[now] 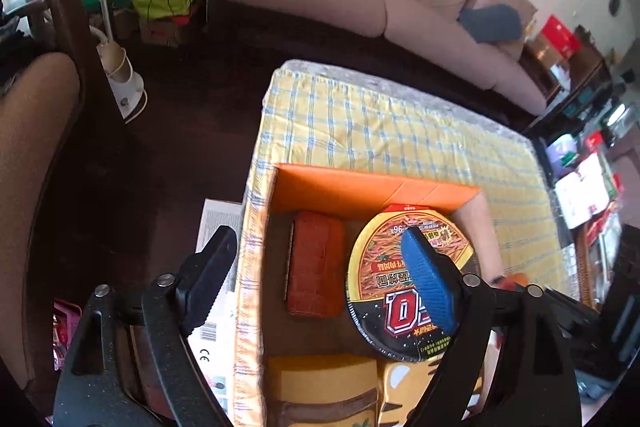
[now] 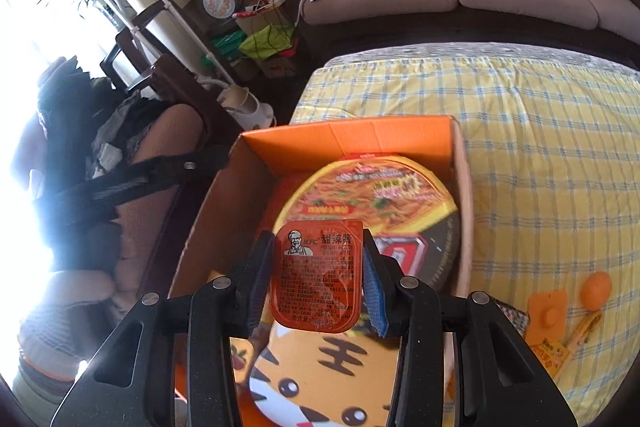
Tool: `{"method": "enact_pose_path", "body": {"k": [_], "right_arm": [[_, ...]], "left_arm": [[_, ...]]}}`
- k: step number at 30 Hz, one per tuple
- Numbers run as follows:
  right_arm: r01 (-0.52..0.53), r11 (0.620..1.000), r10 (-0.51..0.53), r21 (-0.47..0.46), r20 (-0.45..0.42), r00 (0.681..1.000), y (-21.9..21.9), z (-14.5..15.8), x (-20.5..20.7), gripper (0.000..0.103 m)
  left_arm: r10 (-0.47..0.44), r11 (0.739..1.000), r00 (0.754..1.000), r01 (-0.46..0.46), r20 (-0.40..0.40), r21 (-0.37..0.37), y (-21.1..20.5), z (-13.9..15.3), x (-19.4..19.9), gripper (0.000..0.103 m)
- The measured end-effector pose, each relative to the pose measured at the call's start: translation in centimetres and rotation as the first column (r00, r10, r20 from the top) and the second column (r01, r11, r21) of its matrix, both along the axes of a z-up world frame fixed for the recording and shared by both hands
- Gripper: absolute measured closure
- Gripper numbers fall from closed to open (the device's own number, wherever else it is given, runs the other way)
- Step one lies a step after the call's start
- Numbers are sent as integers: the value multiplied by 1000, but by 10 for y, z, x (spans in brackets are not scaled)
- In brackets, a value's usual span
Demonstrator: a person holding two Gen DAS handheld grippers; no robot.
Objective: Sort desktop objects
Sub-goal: 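Lower the sauce packet into the box and open the right tool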
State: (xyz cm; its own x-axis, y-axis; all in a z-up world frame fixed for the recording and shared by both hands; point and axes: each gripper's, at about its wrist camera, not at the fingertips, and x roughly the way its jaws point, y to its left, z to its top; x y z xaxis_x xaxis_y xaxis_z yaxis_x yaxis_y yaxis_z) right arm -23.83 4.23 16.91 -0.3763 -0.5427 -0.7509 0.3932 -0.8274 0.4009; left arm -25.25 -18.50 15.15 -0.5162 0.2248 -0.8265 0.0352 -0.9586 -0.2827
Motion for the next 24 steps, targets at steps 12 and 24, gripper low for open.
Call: {"method": "enact_pose_path", "body": {"k": [12, 24], "right_arm": [[-27, 999, 26, 18, 89, 996, -101, -40, -52, 61], [26, 999, -29, 32, 102, 994, -126, -58, -71, 51]], "left_arm": [[-33, 997, 998, 36, -53, 70, -42, 6, 27, 10], [-24, 997, 999, 26, -36, 70, -63, -10, 28, 9]]}}
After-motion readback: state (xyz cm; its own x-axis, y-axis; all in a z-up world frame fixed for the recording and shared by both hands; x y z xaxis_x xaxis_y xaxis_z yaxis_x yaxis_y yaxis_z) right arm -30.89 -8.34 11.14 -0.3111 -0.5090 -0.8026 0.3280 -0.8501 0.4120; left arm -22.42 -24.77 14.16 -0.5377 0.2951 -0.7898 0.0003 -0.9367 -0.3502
